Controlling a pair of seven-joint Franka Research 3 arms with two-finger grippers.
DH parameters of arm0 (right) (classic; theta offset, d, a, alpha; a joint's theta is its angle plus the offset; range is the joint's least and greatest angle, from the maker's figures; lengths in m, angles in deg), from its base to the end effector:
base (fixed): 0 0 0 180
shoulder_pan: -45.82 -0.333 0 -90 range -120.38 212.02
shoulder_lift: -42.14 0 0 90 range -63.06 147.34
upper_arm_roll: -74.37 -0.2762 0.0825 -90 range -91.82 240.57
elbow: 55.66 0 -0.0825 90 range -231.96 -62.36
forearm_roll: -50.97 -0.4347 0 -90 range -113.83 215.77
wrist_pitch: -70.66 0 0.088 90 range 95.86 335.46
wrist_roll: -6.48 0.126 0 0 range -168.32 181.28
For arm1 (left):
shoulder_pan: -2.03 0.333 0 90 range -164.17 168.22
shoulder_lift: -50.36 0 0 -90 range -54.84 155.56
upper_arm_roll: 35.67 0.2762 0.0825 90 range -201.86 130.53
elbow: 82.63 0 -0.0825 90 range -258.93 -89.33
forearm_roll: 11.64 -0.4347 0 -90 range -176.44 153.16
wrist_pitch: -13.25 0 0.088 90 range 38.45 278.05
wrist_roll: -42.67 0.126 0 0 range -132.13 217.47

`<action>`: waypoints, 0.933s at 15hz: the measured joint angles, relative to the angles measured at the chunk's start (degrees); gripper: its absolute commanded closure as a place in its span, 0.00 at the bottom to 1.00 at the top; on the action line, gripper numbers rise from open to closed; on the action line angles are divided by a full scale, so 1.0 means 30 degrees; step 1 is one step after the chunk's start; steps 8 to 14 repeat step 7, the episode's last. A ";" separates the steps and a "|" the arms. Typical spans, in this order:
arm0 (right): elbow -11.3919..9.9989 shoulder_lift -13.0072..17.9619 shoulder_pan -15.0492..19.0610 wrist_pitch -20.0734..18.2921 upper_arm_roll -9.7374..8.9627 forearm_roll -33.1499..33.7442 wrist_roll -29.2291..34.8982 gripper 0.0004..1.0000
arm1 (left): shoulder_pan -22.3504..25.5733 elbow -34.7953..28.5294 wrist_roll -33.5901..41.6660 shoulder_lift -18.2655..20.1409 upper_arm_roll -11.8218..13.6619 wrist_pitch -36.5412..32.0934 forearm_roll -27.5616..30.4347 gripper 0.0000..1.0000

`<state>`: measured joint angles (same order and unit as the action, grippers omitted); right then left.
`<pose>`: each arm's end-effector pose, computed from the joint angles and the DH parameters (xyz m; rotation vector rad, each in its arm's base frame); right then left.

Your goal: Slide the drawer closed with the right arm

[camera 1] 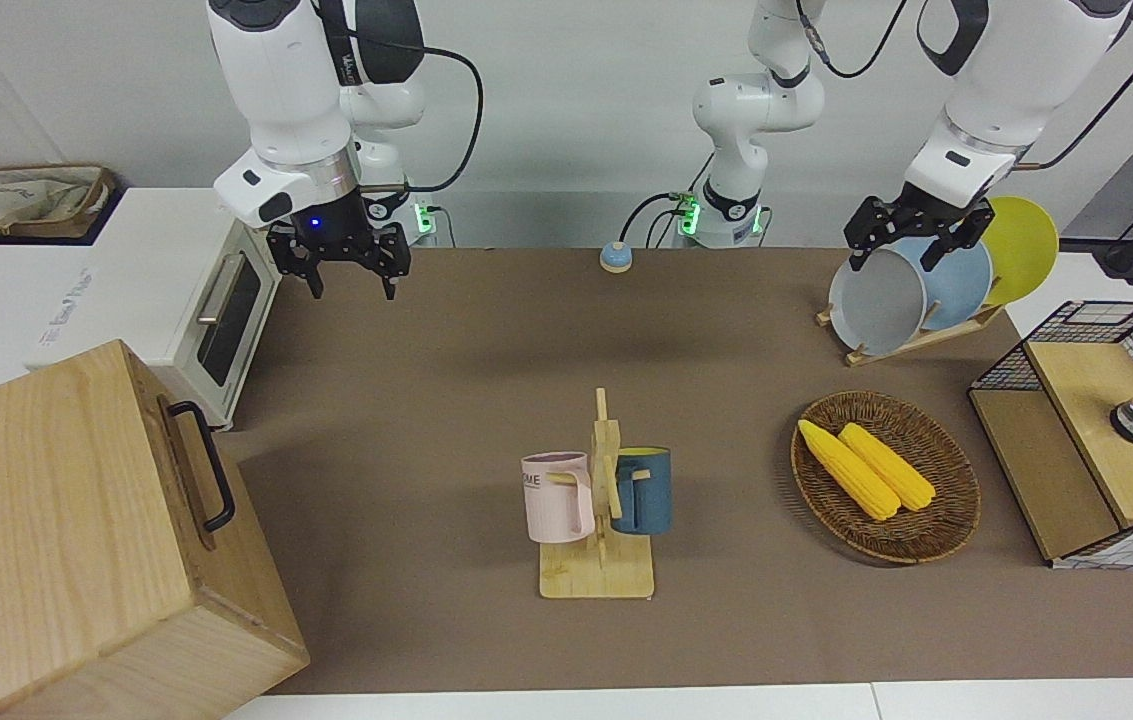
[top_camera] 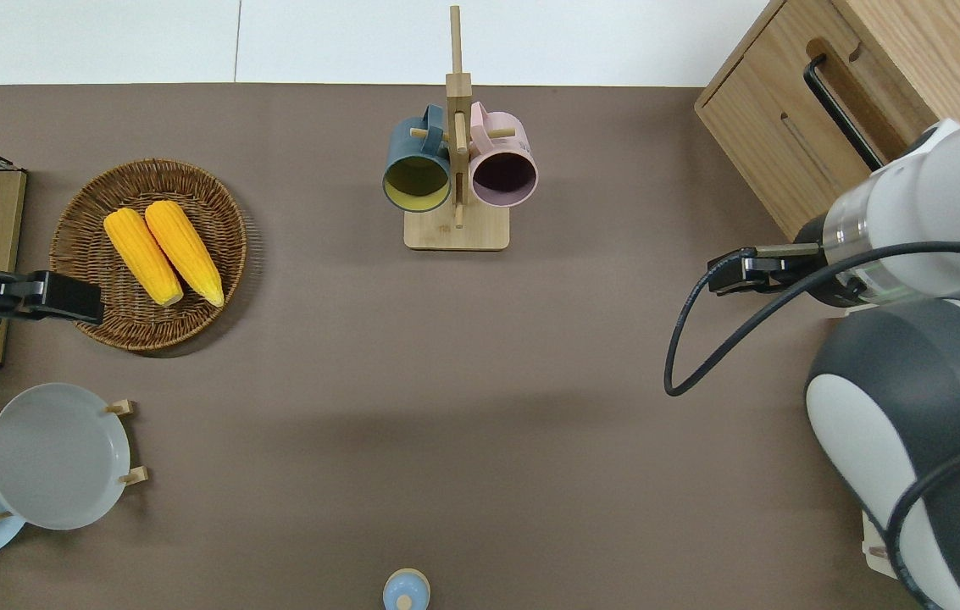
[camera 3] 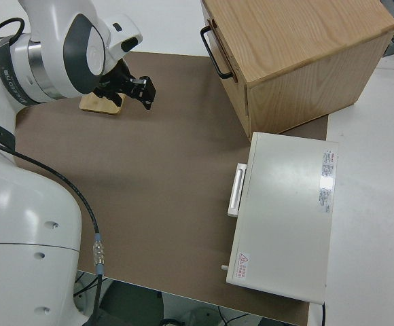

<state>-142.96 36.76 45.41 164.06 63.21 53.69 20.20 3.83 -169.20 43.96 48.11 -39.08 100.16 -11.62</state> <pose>0.6244 0.1176 0.5386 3.1155 -0.0561 0.0318 0.6097 -0.0166 0.5684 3.1376 -0.0794 -0.0522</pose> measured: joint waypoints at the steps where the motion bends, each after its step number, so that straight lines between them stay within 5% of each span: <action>1: 0.0037 0.0000 0.0021 0.0008 0.0000 0.0095 -0.0001 0.01 | 0.0000 0.0000 0.0000 0.0000 0.0000 0.0000 0.0000 0.01; 14: 0.0079 -0.0036 0.0019 0.0024 -0.0013 0.0516 -0.0001 0.01 | 0.0000 0.0000 0.0000 0.0000 0.0000 0.0000 0.0000 0.01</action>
